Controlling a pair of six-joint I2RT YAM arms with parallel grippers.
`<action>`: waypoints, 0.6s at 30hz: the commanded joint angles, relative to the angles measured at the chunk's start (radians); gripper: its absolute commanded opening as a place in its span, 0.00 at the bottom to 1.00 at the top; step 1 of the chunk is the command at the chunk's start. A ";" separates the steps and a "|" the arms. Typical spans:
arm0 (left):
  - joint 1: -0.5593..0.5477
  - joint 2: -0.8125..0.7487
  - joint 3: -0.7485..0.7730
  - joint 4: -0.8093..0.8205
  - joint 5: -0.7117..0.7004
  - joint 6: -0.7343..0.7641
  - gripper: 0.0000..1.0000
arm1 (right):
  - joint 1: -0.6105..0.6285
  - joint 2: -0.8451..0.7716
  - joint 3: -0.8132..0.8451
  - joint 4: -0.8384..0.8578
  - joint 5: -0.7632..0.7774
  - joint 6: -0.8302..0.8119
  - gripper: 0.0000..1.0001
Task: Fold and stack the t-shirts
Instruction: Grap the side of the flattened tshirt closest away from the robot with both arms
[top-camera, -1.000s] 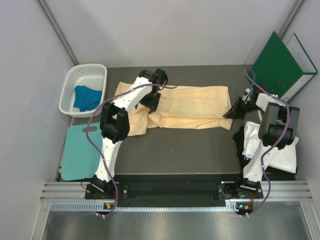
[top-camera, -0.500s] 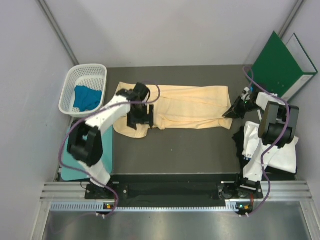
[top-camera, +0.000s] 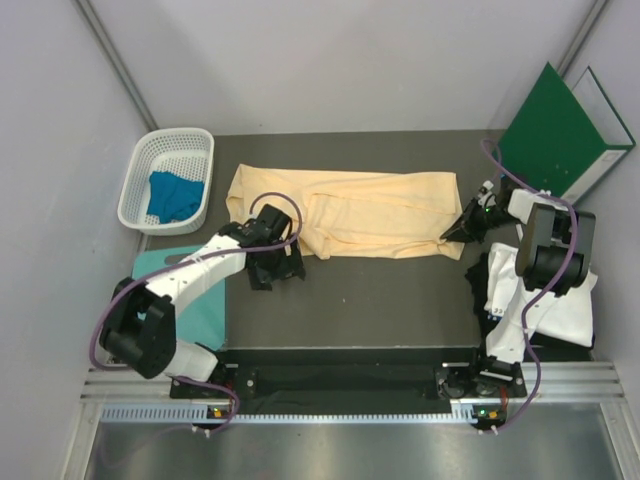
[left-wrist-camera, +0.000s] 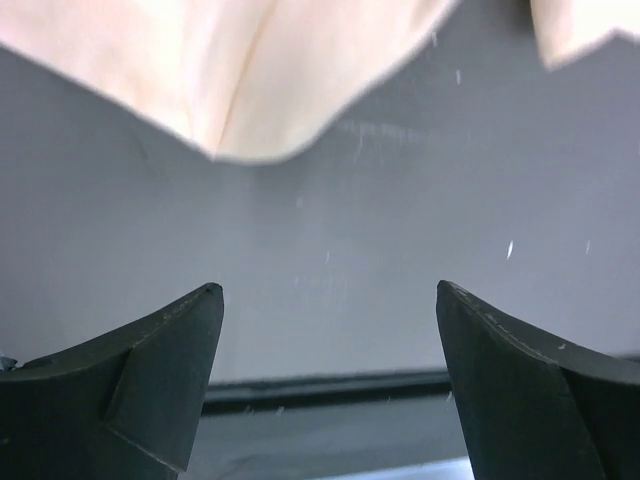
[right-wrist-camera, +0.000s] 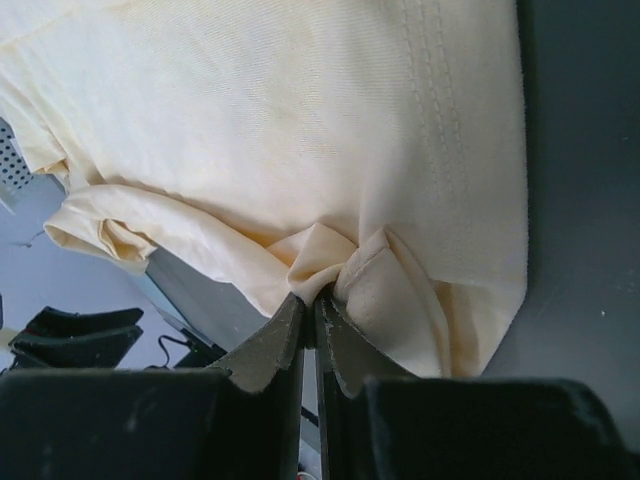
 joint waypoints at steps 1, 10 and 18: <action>0.029 0.072 -0.044 0.165 -0.052 -0.112 0.91 | 0.017 -0.006 0.023 0.018 -0.030 -0.010 0.07; 0.219 -0.012 -0.314 0.463 0.213 -0.322 0.91 | 0.018 -0.015 0.009 0.030 -0.042 -0.005 0.07; 0.270 0.034 -0.379 0.572 0.272 -0.390 0.84 | 0.018 -0.001 0.018 0.032 -0.056 0.001 0.08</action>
